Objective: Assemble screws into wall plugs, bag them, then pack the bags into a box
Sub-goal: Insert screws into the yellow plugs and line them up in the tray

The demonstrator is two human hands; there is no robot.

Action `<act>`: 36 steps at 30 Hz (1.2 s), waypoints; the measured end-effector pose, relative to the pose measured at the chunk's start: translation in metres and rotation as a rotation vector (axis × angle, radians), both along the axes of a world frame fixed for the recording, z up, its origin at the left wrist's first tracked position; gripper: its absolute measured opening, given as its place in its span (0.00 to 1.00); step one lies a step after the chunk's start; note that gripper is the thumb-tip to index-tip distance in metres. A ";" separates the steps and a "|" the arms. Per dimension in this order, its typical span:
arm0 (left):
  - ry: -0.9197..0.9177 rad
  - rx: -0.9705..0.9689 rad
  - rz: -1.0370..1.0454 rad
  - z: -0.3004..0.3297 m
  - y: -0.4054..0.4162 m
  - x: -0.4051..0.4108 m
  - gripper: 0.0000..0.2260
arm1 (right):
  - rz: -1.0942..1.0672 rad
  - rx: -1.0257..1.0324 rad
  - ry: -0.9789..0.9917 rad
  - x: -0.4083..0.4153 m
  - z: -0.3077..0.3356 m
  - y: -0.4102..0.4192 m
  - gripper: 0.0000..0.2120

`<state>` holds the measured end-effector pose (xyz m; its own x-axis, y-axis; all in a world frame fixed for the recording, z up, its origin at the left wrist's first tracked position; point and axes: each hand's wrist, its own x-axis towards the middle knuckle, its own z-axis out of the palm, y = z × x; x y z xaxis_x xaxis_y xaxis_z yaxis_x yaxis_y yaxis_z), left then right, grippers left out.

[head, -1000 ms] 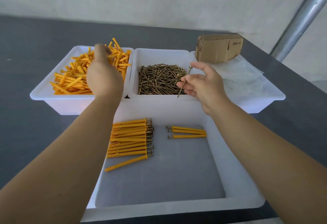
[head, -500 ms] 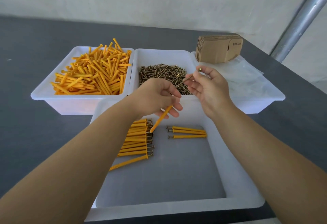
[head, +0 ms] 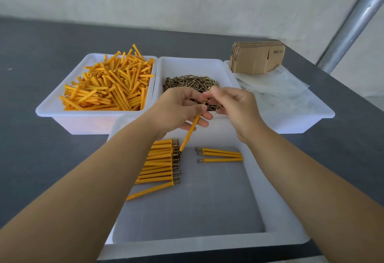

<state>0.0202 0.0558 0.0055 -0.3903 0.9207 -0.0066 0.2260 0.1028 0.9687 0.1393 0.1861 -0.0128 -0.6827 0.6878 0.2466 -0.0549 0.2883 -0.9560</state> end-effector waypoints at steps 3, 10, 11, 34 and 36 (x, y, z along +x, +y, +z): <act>0.100 0.095 -0.001 0.003 -0.001 -0.001 0.17 | -0.090 -0.165 0.052 -0.002 0.003 0.004 0.12; 0.184 -0.052 -0.199 0.005 -0.004 0.008 0.04 | -0.154 -0.276 0.143 -0.003 0.005 0.007 0.11; 0.199 -0.083 -0.228 0.004 -0.003 0.010 0.04 | -0.158 -0.275 0.144 -0.003 0.004 0.007 0.11; 1.279 -0.426 -0.232 -0.041 0.032 0.057 0.08 | -0.175 0.124 -0.101 -0.011 -0.003 0.010 0.08; 1.193 -0.350 -0.169 -0.025 0.029 0.044 0.12 | -0.203 0.255 -0.153 -0.014 0.001 0.016 0.09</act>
<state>0.0641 0.0848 -0.0197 -0.1986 0.9800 0.0156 0.9773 0.1968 0.0783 0.1255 0.2019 -0.0119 -0.5810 0.7424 0.3336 0.1658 0.5093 -0.8445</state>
